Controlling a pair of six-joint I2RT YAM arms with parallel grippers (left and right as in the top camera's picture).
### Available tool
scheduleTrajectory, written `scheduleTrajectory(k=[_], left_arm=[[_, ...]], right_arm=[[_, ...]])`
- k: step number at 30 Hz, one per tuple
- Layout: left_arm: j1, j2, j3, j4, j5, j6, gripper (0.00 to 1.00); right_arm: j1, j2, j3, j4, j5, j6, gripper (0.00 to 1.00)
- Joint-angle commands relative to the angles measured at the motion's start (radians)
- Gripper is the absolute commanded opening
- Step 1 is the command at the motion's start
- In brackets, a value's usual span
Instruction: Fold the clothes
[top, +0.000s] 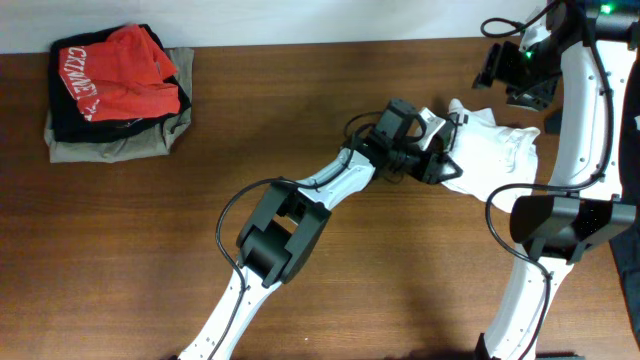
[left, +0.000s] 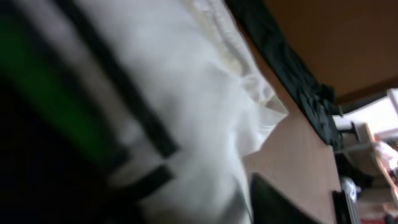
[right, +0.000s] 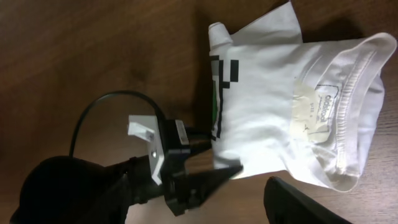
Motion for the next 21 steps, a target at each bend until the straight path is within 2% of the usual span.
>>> scheduleTrajectory(k=[1,3,7,8,10,12,14,16,21], left_arm=[[0.005,0.018,0.017,-0.042,-0.122,0.001,0.34],[0.016,0.018,0.017,-0.058,-0.137,0.002,0.31],[0.055,0.018,0.017,-0.063,-0.150,0.001,0.14],[0.073,0.018,0.017,-0.077,-0.156,0.000,0.09],[0.117,0.018,0.017,-0.106,-0.156,0.000,0.08],[0.189,0.018,0.017,-0.147,-0.155,0.000,0.00],[0.264,0.018,0.017,-0.185,-0.155,0.002,0.01],[0.339,0.018,0.017,-0.221,-0.155,0.017,0.08],[0.525,0.018,0.017,-0.348,-0.155,0.017,0.08]], right_arm=[[0.006,-0.024,-0.032,-0.006,-0.011,-0.012,0.72],[0.006,-0.024,-0.057,-0.006,-0.010,-0.025,0.71],[0.006,-0.023,-0.087,-0.006,-0.007,-0.031,0.68],[0.006,-0.023,-0.088,-0.006,-0.008,-0.031,0.68],[0.006,-0.023,-0.088,-0.006,-0.008,-0.031,0.68],[0.006,-0.023,-0.088,-0.006,-0.008,-0.031,0.68],[0.006,-0.023,-0.088,-0.006,-0.008,-0.031,0.68],[0.006,-0.023,-0.088,-0.006,-0.007,-0.031,0.68],[0.006,-0.023,-0.088,-0.005,-0.003,-0.034,0.68]])
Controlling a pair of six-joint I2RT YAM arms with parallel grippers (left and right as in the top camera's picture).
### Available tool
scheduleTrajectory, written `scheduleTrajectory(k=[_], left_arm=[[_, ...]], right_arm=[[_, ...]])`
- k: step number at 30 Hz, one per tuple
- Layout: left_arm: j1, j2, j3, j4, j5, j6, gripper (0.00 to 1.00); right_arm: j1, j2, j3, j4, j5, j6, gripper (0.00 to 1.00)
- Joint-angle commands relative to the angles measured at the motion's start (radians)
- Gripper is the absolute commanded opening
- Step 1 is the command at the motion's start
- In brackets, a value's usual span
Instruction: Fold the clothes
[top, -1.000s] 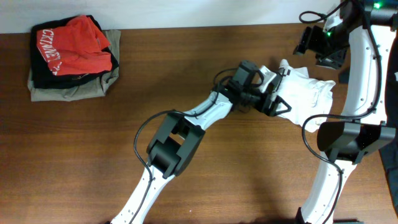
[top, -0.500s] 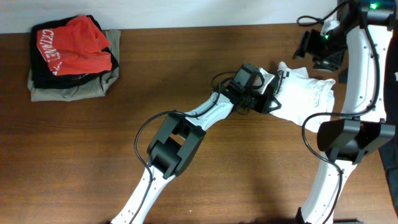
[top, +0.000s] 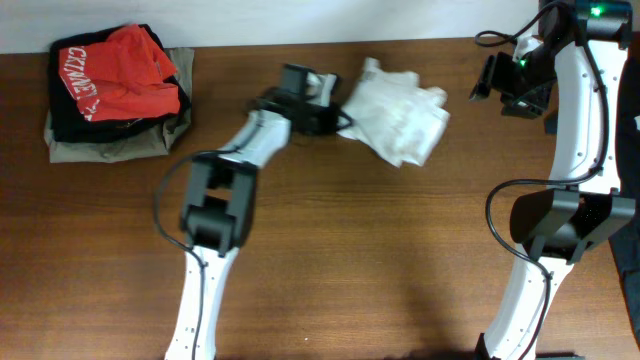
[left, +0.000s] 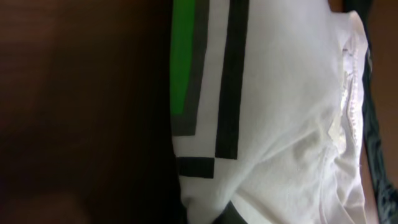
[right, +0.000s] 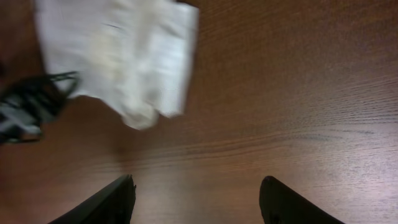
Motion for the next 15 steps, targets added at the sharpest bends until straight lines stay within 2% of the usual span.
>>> scheduleTrajectory(k=[1,5,9,11,13,14,15], left_arm=[[0.130,0.018,-0.007,-0.097,-0.053,0.018,0.08],[0.243,0.018,-0.007,-0.238,-0.047,0.037,0.09],[0.301,0.018,-0.007,-0.431,-0.079,0.061,0.09],[0.320,0.018,-0.007,-0.496,-0.082,0.061,0.22],[0.326,0.018,-0.007,-0.540,-0.082,0.070,0.46],[0.325,0.018,-0.007,-0.555,-0.082,0.079,0.53],[0.323,0.018,-0.007,-0.566,-0.083,0.082,0.66]], right_arm=[[0.006,-0.023,-0.003,-0.005,-0.001,-0.012,0.68],[0.006,-0.023,-0.003,0.006,-0.001,-0.011,0.68],[0.006,-0.023,-0.003,0.005,-0.001,-0.011,0.68],[0.006,-0.023,-0.003,0.005,-0.001,-0.011,0.68],[0.006,-0.023,-0.003,0.006,-0.001,-0.011,0.68],[0.006,-0.023,-0.003,0.006,-0.001,-0.011,0.68],[0.006,-0.023,-0.003,0.007,-0.001,-0.011,0.68]])
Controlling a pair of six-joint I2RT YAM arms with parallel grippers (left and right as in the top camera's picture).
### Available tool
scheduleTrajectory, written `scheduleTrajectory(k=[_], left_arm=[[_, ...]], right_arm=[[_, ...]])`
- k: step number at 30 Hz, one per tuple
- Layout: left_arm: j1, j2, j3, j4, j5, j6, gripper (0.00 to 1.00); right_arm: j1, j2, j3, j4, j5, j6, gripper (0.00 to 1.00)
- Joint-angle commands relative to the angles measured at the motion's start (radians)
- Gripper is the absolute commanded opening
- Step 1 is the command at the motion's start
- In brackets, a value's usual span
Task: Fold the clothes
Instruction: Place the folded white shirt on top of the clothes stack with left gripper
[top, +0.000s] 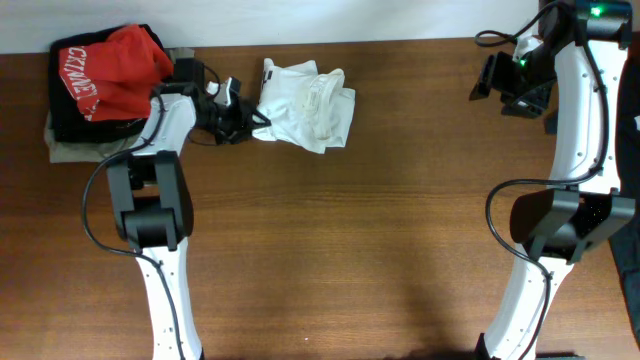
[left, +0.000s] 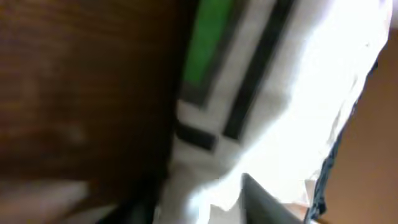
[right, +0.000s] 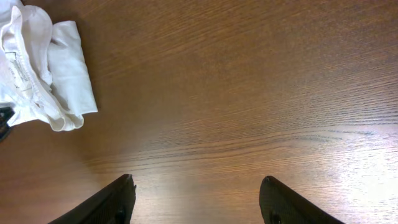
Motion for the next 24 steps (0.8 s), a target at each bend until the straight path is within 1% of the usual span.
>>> scheduleTrajectory(k=[1,2,4,5,7,9,12,14,17,20,24], left_arm=[[0.003,0.067,-0.044,-0.063,-0.166,0.029,0.80],[0.001,0.067,-0.044,-0.060,-0.169,0.029,0.99],[0.002,0.067,-0.044,0.002,-0.188,0.041,0.99],[0.002,0.067,-0.044,0.068,-0.203,0.073,0.99],[0.002,0.067,-0.044,0.151,-0.235,0.115,0.99],[0.002,0.067,-0.044,0.246,-0.234,0.136,0.99],[0.000,0.067,-0.044,0.348,-0.233,0.187,0.99],[-0.012,0.068,-0.044,0.393,-0.230,0.226,0.99],[-0.051,0.074,-0.044,0.426,-0.218,0.227,0.99],[-0.084,0.096,-0.044,0.455,-0.140,0.227,0.99],[-0.118,0.130,-0.044,0.436,-0.109,0.227,0.98]], right_arm=[[0.006,-0.023,-0.003,0.006,-0.001,-0.010,0.68],[0.006,-0.023,-0.003,0.006,-0.001,-0.010,0.68],[0.006,-0.023,-0.003,0.004,-0.002,-0.010,0.68],[0.006,-0.023,-0.003,0.001,-0.002,-0.010,0.68],[0.006,-0.023,-0.003,-0.003,-0.002,-0.010,0.68],[0.006,-0.023,-0.003,-0.002,-0.001,-0.010,0.68],[0.006,-0.023,-0.003,-0.002,-0.001,-0.010,0.68],[0.006,-0.023,-0.003,-0.002,-0.001,-0.010,0.68],[0.006,-0.023,-0.003,-0.002,-0.002,-0.010,0.68],[0.006,-0.023,-0.003,-0.006,-0.002,-0.010,0.68],[0.006,-0.023,-0.003,-0.009,-0.001,-0.010,0.67]])
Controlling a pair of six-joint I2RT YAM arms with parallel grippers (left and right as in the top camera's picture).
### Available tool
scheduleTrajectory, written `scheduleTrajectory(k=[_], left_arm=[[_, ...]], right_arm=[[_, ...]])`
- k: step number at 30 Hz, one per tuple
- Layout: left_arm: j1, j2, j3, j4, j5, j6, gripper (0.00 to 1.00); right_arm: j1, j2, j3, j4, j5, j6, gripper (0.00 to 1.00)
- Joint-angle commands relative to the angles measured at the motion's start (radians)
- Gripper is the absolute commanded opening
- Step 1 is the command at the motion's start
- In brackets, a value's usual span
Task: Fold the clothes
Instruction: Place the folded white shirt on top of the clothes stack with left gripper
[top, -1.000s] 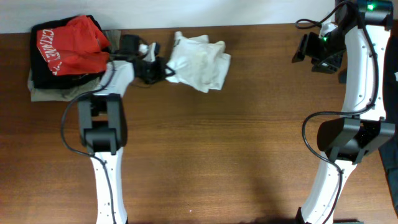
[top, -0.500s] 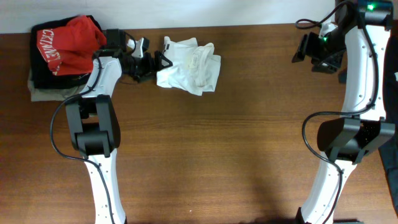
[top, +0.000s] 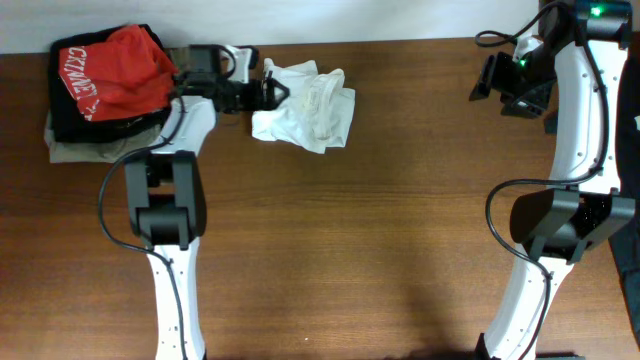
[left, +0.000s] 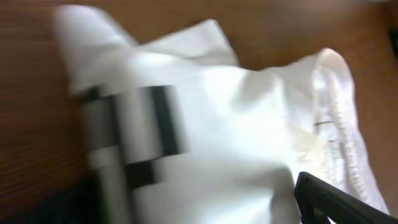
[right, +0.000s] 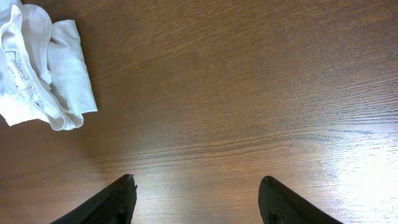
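The folded white shirt (top: 308, 102) with a black and green print lies at the table's back, left of centre. It also shows at the left edge of the right wrist view, as the white shirt (right: 43, 71). My left gripper (top: 264, 92) sits at the shirt's upper left edge. In the blurred left wrist view the shirt (left: 224, 124) fills the picture, with one dark finger (left: 339, 199) at the lower right and the jaws standing apart. My right gripper (right: 198, 179) hangs open over bare wood at the back right, far from the shirt.
A stack of folded clothes (top: 110, 90), red on black on olive, sits at the far left back corner, just left of my left arm. The brown table (top: 400, 250) stretches bare in front. The right arm's base stands at the right edge.
My left gripper has moved from the shirt's lower left corner to its upper left edge, and its jaws now stand apart. The shirt has stayed where it was. The right arm has not moved.
The white shirt lay at the back right under my right gripper, with my left gripper at its edge. Then my left gripper held it at the back middle, then near the stack on the left. Now the shirt rests there, released.
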Motion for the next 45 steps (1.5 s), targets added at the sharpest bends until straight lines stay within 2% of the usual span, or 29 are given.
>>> scheduleTrajectory(k=[1,3,4,6,7,8,10,12,15,16,17,18,19,24,27,28,29,31,35,36,40,45], left_arm=[[-0.038,0.109,-0.037,-0.061,0.019,0.000,0.94],[-0.044,0.110,-0.037,-0.090,0.019,0.000,0.75],[-0.044,0.110,-0.037,-0.100,0.022,0.000,0.62],[-0.042,0.110,-0.037,-0.112,0.034,0.000,0.44],[-0.039,0.110,-0.037,-0.115,0.034,0.000,0.29],[-0.036,0.109,-0.036,-0.119,0.034,0.000,0.17],[-0.035,0.109,-0.022,-0.145,0.034,0.003,0.06],[-0.035,0.109,0.016,-0.202,0.033,0.069,0.04],[-0.031,0.109,0.118,-0.321,-0.029,0.087,0.06],[-0.029,0.109,0.157,-0.363,-0.060,0.088,0.14],[-0.028,0.109,0.187,-0.393,-0.079,0.088,0.33],[-0.026,0.109,0.232,-0.425,-0.082,0.091,0.58],[-0.025,0.109,0.268,-0.449,-0.080,0.091,0.62],[-0.025,0.109,0.368,-0.516,-0.080,0.098,0.56],[-0.025,0.109,0.368,-0.524,-0.080,0.098,0.38],[-0.025,0.109,0.368,-0.537,-0.080,0.108,0.21],[-0.025,0.109,0.368,-0.544,-0.080,0.127,0.12],[-0.025,0.109,0.368,-0.550,-0.080,0.132,0.08],[-0.024,0.109,0.368,-0.557,-0.080,0.132,0.07],[-0.024,0.109,0.368,-0.557,-0.080,0.133,0.00],[-0.006,0.092,0.406,-0.576,-0.080,0.133,0.00],[0.047,0.088,0.589,-0.696,-0.081,0.149,0.00]], right_arm=[[0.006,-0.023,-0.003,-0.005,-0.001,-0.011,0.67],[0.006,-0.023,-0.003,-0.002,-0.001,-0.011,0.67],[0.006,-0.023,-0.003,-0.002,-0.001,-0.011,0.67],[0.006,-0.023,-0.003,-0.002,-0.001,-0.011,0.67],[0.006,-0.023,-0.003,-0.003,-0.001,-0.011,0.67],[0.006,-0.023,-0.003,-0.003,-0.001,-0.011,0.67],[0.006,-0.023,-0.003,-0.003,-0.001,-0.011,0.67],[0.006,-0.023,-0.003,-0.003,-0.001,-0.011,0.67],[0.006,-0.023,-0.003,-0.006,-0.001,-0.011,0.67],[0.006,-0.023,-0.003,-0.006,-0.001,-0.011,0.67],[0.006,-0.023,-0.003,-0.006,-0.001,-0.011,0.67],[0.006,-0.023,-0.003,-0.006,-0.001,-0.011,0.67],[0.006,-0.023,-0.003,-0.006,-0.001,-0.011,0.67],[0.006,-0.023,-0.003,-0.006,-0.001,-0.011,0.67],[0.006,-0.023,-0.003,-0.006,-0.001,-0.011,0.67],[0.006,-0.023,-0.003,-0.006,-0.001,-0.011,0.67],[0.006,-0.023,-0.003,-0.006,-0.001,-0.011,0.67],[0.006,-0.023,-0.003,-0.006,-0.001,-0.011,0.67],[0.006,-0.023,-0.003,-0.006,-0.002,-0.011,0.66],[0.006,-0.023,-0.003,-0.006,-0.002,-0.011,0.66],[0.006,-0.023,-0.003,-0.006,-0.001,-0.011,0.66],[0.006,-0.023,-0.003,-0.005,-0.001,-0.011,0.66]])
